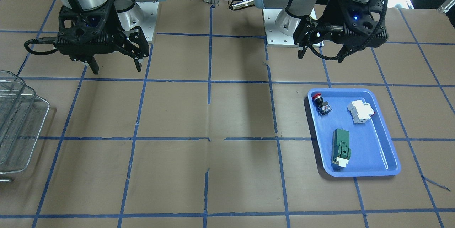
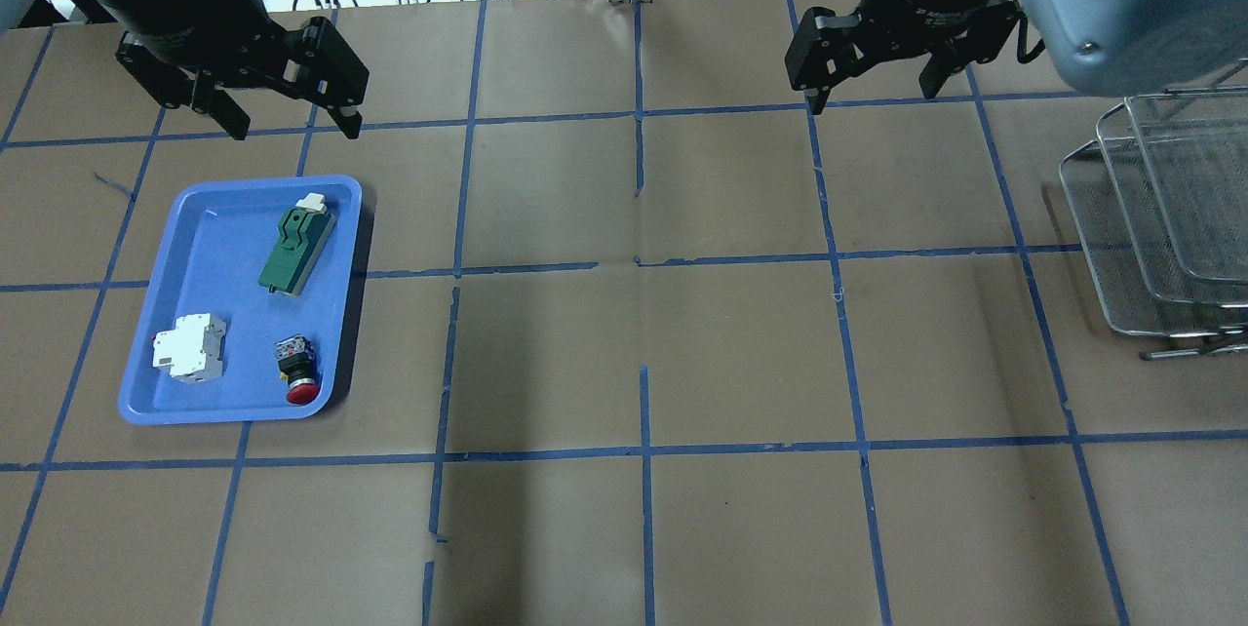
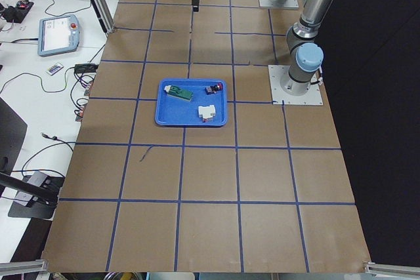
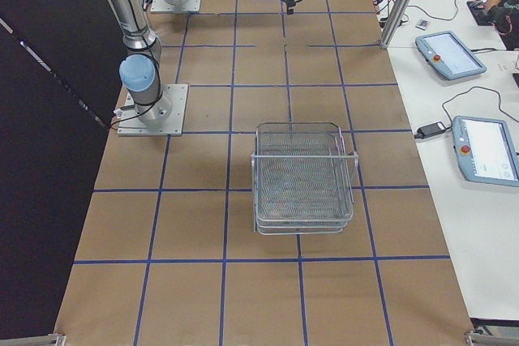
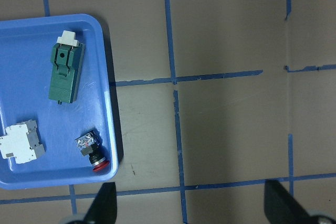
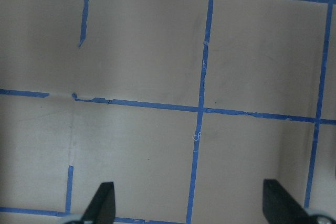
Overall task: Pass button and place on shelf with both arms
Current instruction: 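Move the left gripper down toward the blue tray, then lower the left gripper onto the red push button and close it, then lift the red button with the left gripper while the right arm moves inward, then bring the held button toward the right gripper while the right gripper approaches it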
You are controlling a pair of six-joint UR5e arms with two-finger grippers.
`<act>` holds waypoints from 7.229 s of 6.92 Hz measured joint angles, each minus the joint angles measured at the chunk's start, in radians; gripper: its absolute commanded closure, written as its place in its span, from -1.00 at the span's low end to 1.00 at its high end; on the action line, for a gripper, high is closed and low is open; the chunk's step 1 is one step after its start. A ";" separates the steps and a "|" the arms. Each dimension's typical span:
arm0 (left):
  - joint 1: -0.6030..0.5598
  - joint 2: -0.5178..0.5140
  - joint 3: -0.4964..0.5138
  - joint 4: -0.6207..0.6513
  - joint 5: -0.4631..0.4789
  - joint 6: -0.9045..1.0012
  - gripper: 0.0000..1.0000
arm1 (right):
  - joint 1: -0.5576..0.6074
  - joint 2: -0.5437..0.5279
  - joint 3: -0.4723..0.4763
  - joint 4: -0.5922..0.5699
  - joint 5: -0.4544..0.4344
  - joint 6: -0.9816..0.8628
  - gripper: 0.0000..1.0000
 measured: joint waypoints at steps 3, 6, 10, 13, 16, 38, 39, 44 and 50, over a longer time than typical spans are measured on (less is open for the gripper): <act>0.043 -0.010 -0.040 -0.014 0.005 0.010 -1.00 | 0.000 0.001 0.000 0.000 -0.001 0.000 -1.00; 0.262 -0.041 -0.233 0.081 0.001 0.067 -1.00 | 0.000 0.002 0.000 -0.002 0.000 0.000 -1.00; 0.378 -0.150 -0.570 0.574 0.006 0.161 -1.00 | -0.001 0.001 0.000 -0.001 0.001 0.000 -1.00; 0.383 -0.213 -0.613 0.644 0.029 0.160 -1.00 | -0.016 0.002 -0.003 0.002 -0.011 -0.052 -1.00; 0.390 -0.252 -0.630 0.691 0.033 0.165 -0.64 | -0.061 -0.004 -0.006 0.002 -0.010 -0.071 -1.00; -0.361 -0.200 -0.163 0.391 -0.389 -1.553 1.00 | -0.407 -0.012 0.152 0.484 0.994 -0.532 -1.00; -0.365 -0.207 -0.162 0.395 -0.392 -1.567 1.00 | -0.412 -0.015 0.188 0.486 0.993 -0.535 -1.00; -0.397 -0.248 -0.115 0.476 -0.540 -1.694 1.00 | -0.411 -0.068 0.441 0.417 1.003 -0.529 -1.00; -0.397 -0.249 -0.115 0.489 -0.557 -1.696 1.00 | -0.413 -0.076 0.439 0.329 1.041 -0.515 -0.13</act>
